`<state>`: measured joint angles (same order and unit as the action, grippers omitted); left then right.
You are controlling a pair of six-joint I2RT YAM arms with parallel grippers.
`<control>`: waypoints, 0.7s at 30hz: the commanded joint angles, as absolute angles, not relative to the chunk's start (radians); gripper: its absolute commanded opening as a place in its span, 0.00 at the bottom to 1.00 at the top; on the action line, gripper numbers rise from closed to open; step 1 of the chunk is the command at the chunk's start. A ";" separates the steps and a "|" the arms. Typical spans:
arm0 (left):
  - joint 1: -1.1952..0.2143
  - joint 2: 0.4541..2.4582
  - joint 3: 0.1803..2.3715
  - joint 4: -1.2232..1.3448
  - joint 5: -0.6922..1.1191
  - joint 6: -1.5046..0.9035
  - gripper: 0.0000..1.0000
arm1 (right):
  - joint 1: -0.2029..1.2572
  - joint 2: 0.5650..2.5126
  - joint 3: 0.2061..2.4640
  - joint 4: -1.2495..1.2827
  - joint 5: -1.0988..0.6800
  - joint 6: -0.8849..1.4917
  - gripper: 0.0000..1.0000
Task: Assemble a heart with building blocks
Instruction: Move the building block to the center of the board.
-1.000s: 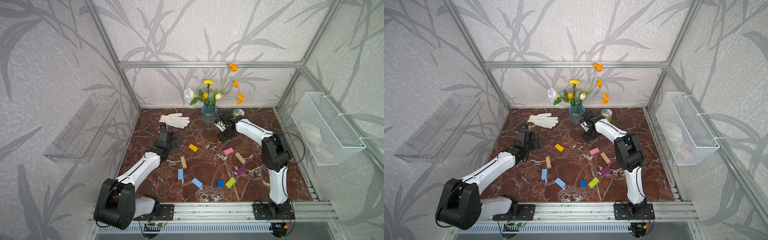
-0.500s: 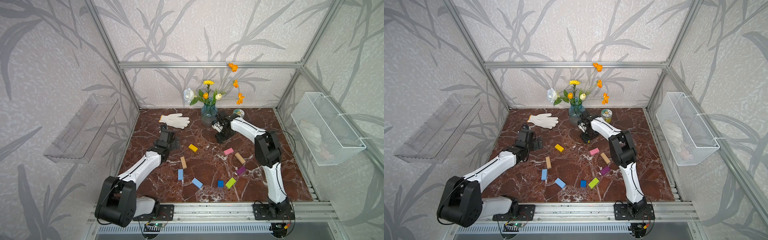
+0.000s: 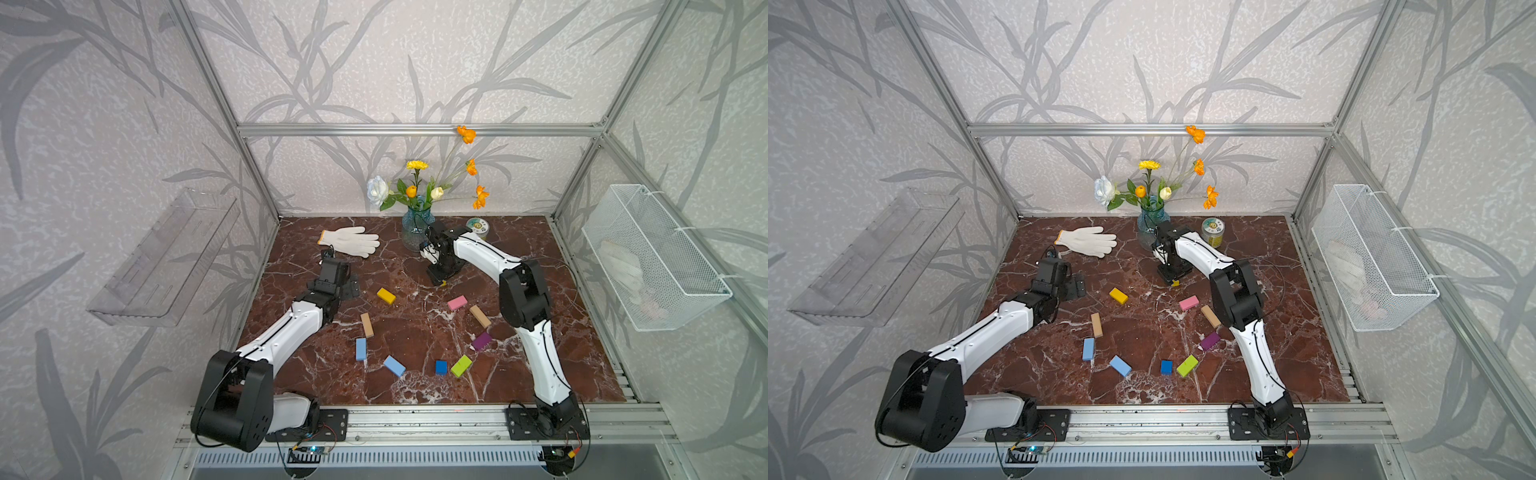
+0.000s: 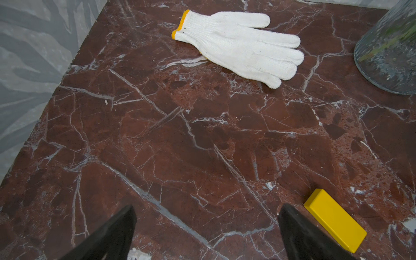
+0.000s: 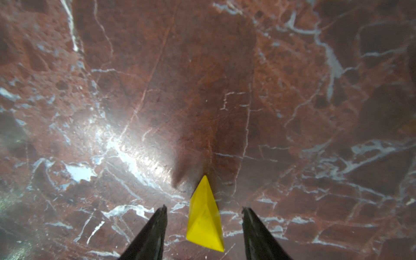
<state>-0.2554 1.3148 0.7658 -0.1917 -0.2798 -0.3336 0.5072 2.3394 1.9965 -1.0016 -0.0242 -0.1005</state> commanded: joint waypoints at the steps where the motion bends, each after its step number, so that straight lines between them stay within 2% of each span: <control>1: -0.261 1.318 0.781 -0.206 -0.303 -0.328 0.99 | 0.511 2.363 2.010 -1.040 -0.010 -0.089 0.52; 13: -0.261 1.313 0.788 -0.207 -0.318 -0.325 1.00 | 0.510 2.429 2.077 -1.085 -0.015 -0.089 0.41; 21: -0.261 1.314 0.786 -0.208 -0.318 -0.325 1.00 | 0.512 2.454 2.132 -1.117 -0.011 -0.109 0.30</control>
